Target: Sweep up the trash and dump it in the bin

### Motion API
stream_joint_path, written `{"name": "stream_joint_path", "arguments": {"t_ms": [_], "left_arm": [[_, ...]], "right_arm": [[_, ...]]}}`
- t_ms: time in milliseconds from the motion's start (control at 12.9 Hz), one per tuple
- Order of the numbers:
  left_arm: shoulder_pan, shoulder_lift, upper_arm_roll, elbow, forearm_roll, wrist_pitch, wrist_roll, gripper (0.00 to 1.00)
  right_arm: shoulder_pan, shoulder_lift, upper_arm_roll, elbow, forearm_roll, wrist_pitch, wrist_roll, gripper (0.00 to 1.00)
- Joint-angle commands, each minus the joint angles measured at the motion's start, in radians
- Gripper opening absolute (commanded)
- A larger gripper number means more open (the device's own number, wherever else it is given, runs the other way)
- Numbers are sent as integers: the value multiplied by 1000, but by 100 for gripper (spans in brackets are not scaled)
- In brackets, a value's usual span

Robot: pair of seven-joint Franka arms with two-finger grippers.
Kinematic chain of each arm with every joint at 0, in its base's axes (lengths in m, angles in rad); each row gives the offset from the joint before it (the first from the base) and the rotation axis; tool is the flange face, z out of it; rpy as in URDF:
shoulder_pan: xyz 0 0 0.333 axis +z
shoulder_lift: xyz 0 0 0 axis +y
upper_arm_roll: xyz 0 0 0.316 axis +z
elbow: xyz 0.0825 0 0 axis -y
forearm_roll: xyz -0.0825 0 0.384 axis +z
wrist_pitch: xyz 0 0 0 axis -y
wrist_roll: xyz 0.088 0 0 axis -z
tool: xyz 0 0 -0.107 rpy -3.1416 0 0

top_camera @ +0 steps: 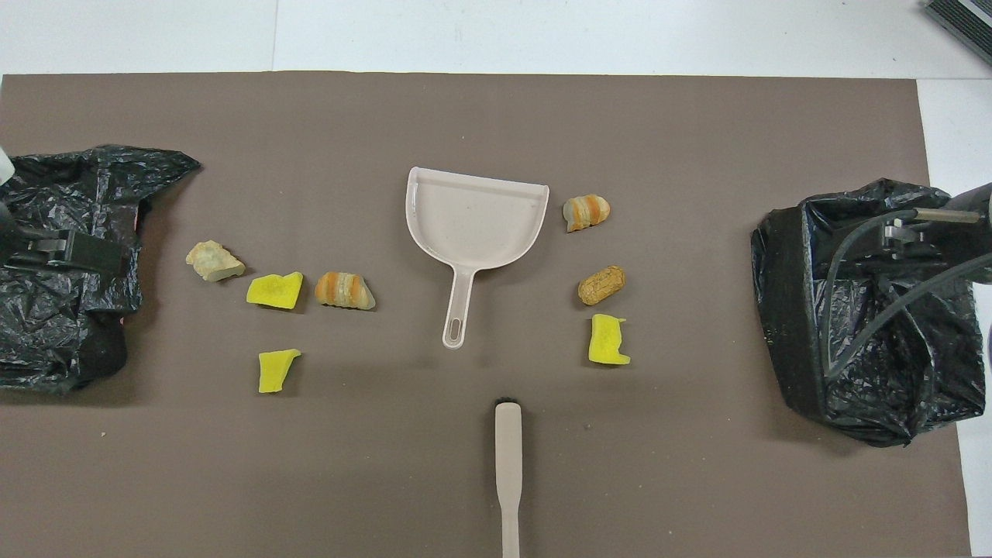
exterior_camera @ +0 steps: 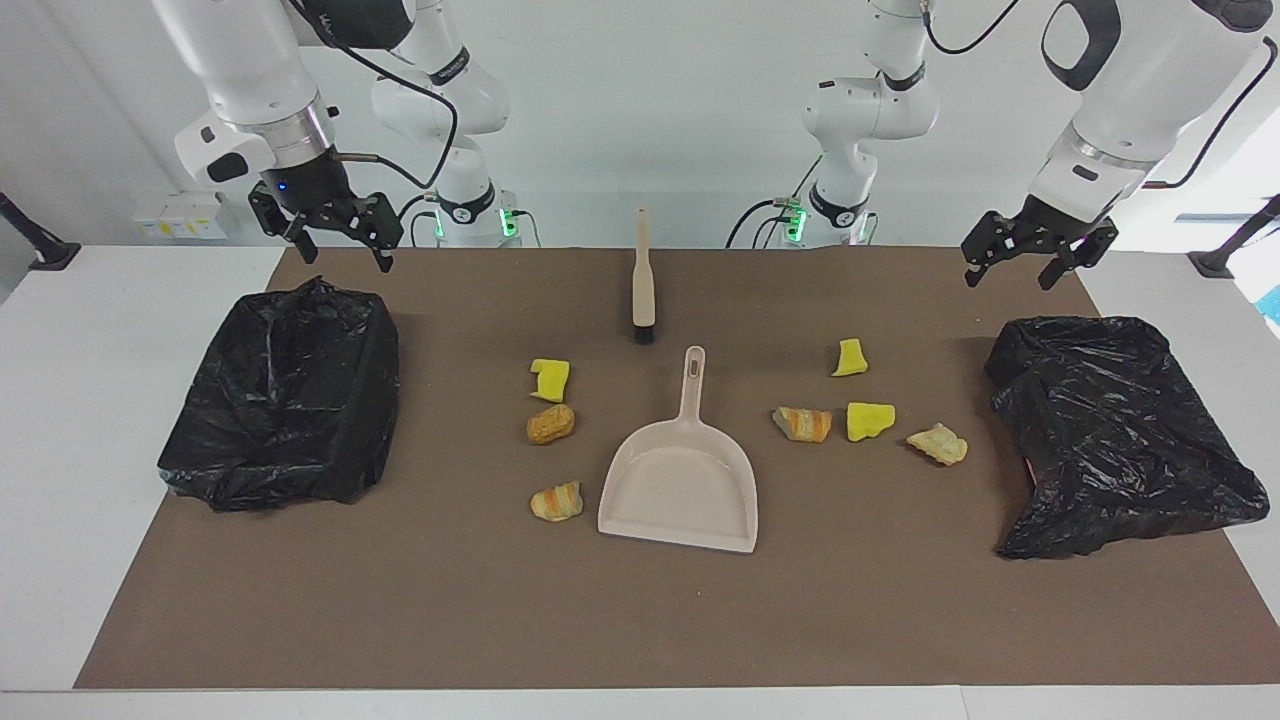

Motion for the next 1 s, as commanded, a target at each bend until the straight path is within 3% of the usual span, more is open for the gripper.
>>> {"name": "stream_joint_path", "arguments": {"t_ms": [0,928], "left_arm": [[11,-12,-1,3,-6,-27,13,100],[5,-10,-1,2,-8,-6,13,100]], "right_arm": [[-1,-23,0,-25,18,13,4,100],[-2,-20,-2,-21,18,14,1,100]]}}
